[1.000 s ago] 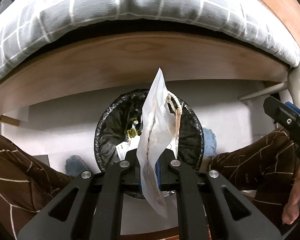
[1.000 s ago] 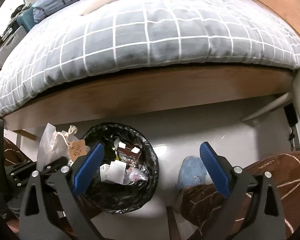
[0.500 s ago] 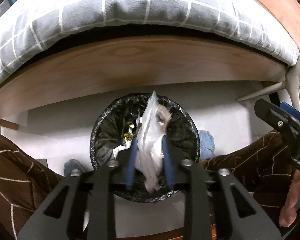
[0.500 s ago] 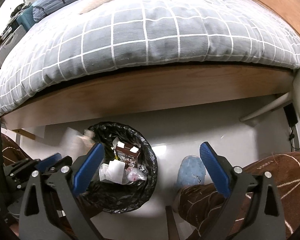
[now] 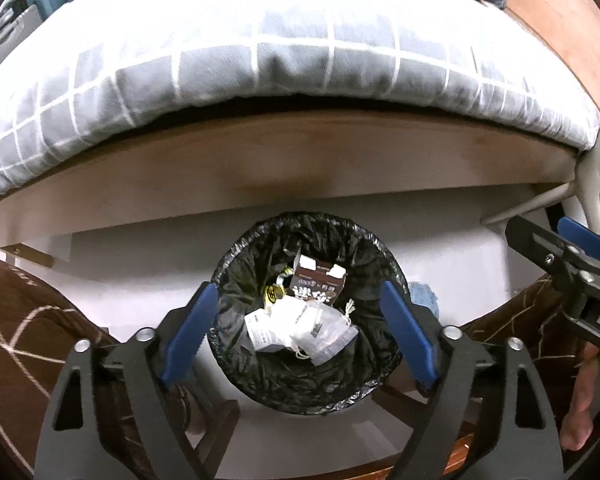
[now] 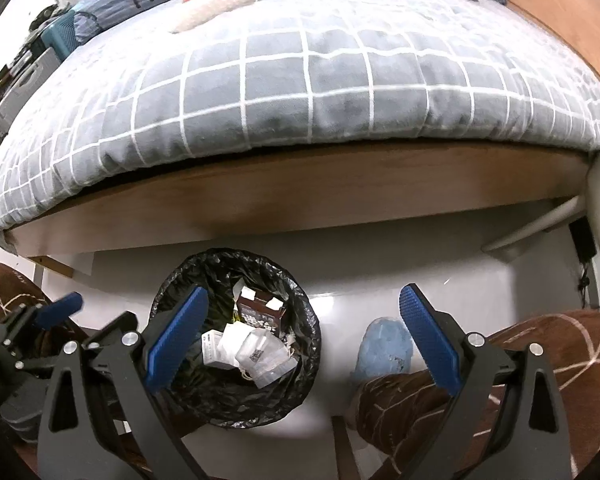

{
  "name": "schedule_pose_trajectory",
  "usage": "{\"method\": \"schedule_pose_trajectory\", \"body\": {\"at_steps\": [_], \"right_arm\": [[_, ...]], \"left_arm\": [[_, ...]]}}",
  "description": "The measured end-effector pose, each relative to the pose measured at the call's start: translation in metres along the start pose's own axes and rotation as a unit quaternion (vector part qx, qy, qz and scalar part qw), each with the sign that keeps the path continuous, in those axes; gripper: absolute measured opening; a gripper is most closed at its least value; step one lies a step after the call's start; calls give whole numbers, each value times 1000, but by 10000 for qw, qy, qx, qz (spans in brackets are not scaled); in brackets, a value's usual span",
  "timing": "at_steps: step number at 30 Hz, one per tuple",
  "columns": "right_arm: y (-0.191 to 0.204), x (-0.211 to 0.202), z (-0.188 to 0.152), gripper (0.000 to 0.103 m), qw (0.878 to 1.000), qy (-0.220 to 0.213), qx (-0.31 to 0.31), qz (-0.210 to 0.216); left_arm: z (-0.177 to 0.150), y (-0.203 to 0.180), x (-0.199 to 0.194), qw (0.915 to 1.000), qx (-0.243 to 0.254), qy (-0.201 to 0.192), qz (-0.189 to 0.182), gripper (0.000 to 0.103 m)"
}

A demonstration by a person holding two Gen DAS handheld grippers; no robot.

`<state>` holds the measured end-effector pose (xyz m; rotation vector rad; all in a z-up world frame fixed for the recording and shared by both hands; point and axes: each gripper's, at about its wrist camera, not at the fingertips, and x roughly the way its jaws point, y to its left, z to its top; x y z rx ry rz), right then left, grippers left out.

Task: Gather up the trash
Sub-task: 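Raise both tools from the bin toward the bubble-wrap roll on the bed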

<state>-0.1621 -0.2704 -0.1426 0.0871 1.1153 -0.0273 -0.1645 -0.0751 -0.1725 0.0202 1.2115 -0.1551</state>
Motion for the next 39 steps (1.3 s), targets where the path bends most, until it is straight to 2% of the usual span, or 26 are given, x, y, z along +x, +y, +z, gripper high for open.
{"method": "schedule_pose_trajectory", "body": {"at_steps": [2,8,17,28,39], "right_arm": [[2,-5,3,93,9999,-69,-98,-109],[-4,-18,11,93,9997,-195,-70,-133],[2,-40,26,93,9989,-442,-141,-93],[26,-83,55,93,9942,-1002,-390,19],[43,-107,88,93,9908,-1269,-394,237]], "left_arm": [[2,2,-6,10000,-32,-48,-4,91],[10,8,-28,9996,-90,-280,-12,97],[20,17,-46,9989,-175,-428,27,97],[39,34,-89,9962,-316,-806,129,97],[62,63,-133,9912,-556,-1173,276,97]]}}
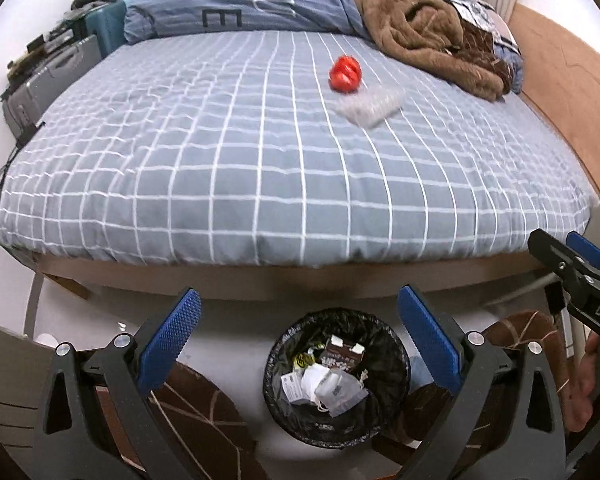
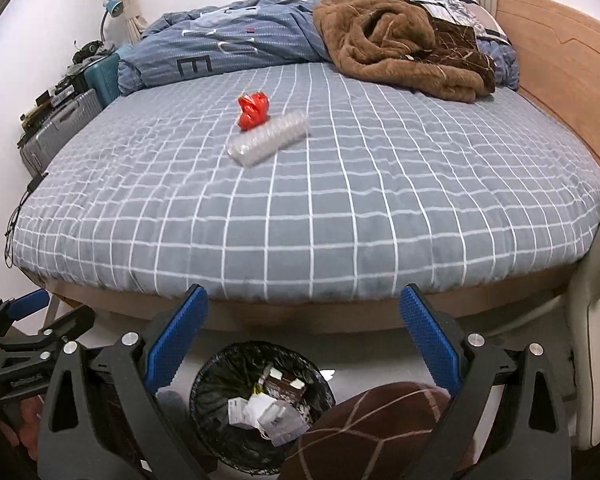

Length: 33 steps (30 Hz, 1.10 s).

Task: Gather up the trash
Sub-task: 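Raise both tools from the bin toward the bubble-wrap roll on the bed, then grasp the clear bubble-wrap roll with the right tool while the left tool grasps the red plastic bag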

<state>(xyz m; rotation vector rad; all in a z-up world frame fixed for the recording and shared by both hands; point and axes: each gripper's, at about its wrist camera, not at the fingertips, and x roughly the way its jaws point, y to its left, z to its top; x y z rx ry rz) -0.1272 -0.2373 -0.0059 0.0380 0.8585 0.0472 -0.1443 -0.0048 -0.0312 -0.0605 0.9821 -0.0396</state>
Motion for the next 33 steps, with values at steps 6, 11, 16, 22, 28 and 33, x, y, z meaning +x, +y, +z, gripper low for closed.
{"method": "schedule_pose_trajectory", "body": {"at_steps": [6,11,16,22,28,33], "right_arm": [[11,20,25,93,9999,-1,-105,-43],[14,62,59,93,9998,189,-73,-66],[16,107,95,92,9994,335,73,15],[20,166,143,88,9992,359,148,79],[28,216,174,80,9973,545,357,343],[35,252,183,69,9949,751,408,531]], "left_arm": [[33,17,10,9999,-86,-80,25,97],[71,27,40,9999,-107,-53,13,97],[115,38,77,9999,-28,-93,77,97],[158,47,119,9999,-80,-131,37,97],[188,48,148,9998,-100,-170,-13,97],[203,41,169,9997,-139,-168,-118,97]]}}
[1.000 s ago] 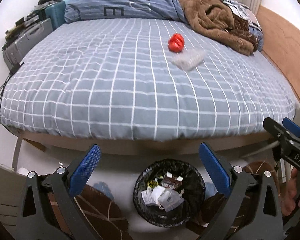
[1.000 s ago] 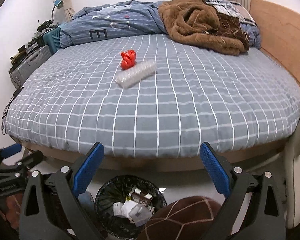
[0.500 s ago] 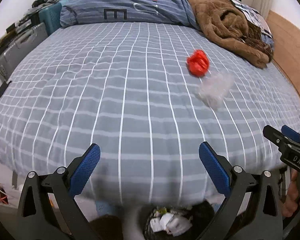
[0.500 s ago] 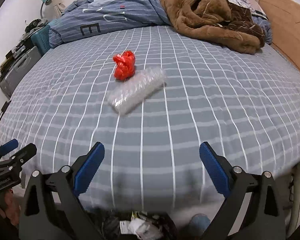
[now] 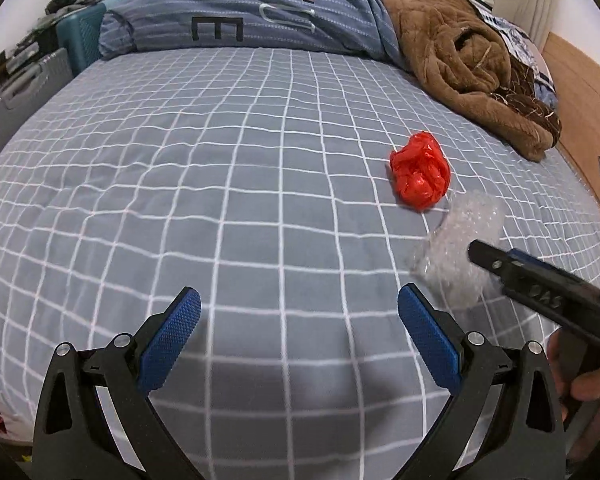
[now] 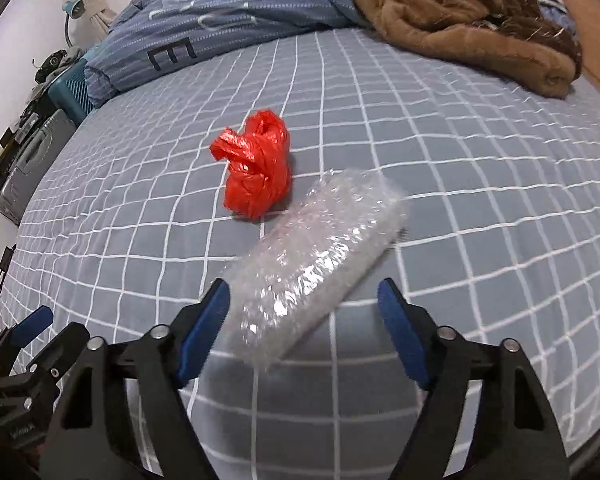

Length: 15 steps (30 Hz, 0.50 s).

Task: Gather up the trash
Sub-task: 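Grasp the clear bubble-wrap roll with the right tool while the left tool grasps the red plastic bag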

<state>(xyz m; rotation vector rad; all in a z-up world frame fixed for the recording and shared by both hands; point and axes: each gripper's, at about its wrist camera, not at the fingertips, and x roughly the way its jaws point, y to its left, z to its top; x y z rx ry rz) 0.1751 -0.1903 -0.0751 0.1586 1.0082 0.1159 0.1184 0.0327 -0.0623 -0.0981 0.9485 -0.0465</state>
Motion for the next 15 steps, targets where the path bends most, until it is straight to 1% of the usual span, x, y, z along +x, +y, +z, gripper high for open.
{"method": "schedule_pose_trajectory", "body": {"at_steps": [1,2,5,7,9,13,15], "right_arm": [[-1,5,1,66,10000,49,34,27],[-2,11,2,61,9999,109,77,93],[-4,16,2,54,9998,97,126,155],[-6,15,2,39,9997,69,109,212],[-10,11,1,30,9994,38,119,330],[-23,-6,-2,24,9992,-119,66,372],[-33,-17,-4,24,9993,-246,-54,266]], "left_arm": [[3,-2,4,10000,4,0,-14,97],[5,-3,8,10000,5,4,-14,97],[12,-7,18,10000,-34,32,-54,97],[15,-10,23,10000,-28,46,-79,97],[19,-16,27,9999,18,37,-95,97],[29,-34,36,9998,112,-12,-181,97],[37,-47,41,9995,120,-20,-290,97]]}}
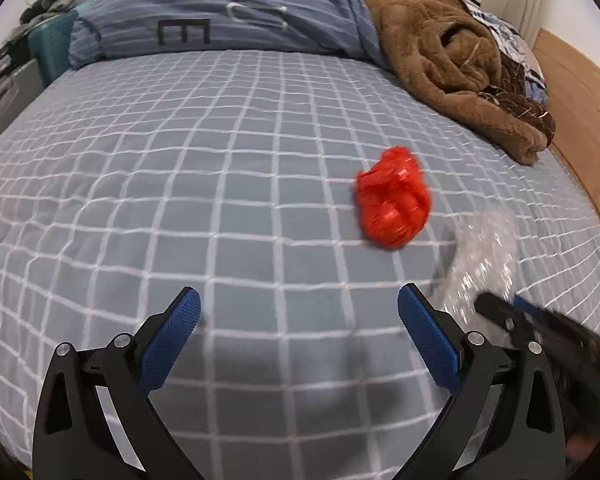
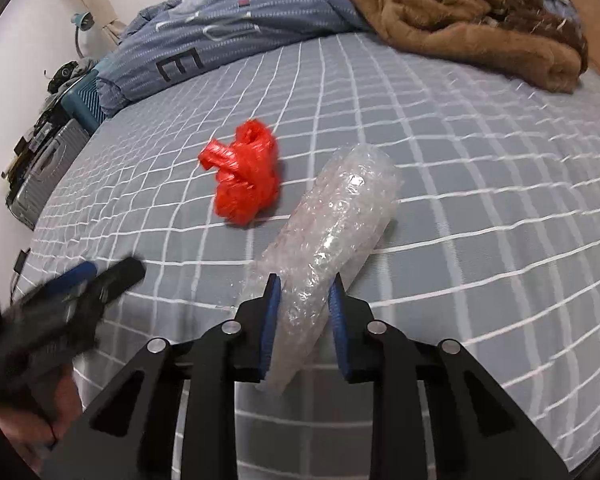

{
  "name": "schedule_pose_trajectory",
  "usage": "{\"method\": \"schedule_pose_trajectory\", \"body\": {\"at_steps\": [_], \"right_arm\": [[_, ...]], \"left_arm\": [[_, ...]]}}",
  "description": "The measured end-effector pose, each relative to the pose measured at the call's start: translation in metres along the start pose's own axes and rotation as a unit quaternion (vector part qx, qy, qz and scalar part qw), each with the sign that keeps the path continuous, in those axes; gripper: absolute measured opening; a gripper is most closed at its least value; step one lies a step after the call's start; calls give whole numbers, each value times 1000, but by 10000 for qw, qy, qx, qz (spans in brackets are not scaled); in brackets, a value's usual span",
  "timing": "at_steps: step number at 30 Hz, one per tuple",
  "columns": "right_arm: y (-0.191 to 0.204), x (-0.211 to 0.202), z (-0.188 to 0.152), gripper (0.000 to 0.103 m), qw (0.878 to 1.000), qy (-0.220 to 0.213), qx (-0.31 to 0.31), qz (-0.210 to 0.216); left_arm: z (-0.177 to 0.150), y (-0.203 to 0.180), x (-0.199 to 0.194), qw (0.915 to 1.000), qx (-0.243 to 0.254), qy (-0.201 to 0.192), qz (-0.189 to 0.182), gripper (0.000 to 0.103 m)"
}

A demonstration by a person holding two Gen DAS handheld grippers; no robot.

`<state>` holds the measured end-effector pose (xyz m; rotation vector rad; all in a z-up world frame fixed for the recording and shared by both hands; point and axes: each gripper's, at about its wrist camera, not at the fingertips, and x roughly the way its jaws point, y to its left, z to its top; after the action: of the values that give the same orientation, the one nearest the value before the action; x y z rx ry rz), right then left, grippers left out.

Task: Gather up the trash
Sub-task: 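Grasp the clear bubble-wrap roll with the right tool while the left tool grasps the red plastic bag, then carry the bubble-wrap roll and red bag with both tools over the bin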

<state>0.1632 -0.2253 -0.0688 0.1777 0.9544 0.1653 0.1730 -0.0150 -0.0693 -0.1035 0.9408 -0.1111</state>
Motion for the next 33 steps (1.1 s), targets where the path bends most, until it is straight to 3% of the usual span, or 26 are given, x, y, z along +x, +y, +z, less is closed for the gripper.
{"method": "schedule_pose_trajectory", "body": {"at_steps": [8,13,19,21,26,33], "right_arm": [[-48,-32,3,24,9989,-209,-98,-412],[-76,-37,3,24,9985,-201,8,-505],[-92,-42,4,24,9986,-187,116,-479],[-93,-43,3,24,9987,-174,104,-469],[-94,-46,-2,24,9990,-123,107,-413],[-97,-49,-4,24,9990,-100,114,-414]], "left_arm": [[22,-54,28,9997,183,-151,-36,97],[38,-73,41,9987,397,-280,126,96],[41,-79,60,9990,343,-149,230,74],[41,-82,65,9986,374,-158,333,73],[37,-87,77,9986,332,-83,395,48],[34,-86,78,9987,270,-142,414,45]]}}
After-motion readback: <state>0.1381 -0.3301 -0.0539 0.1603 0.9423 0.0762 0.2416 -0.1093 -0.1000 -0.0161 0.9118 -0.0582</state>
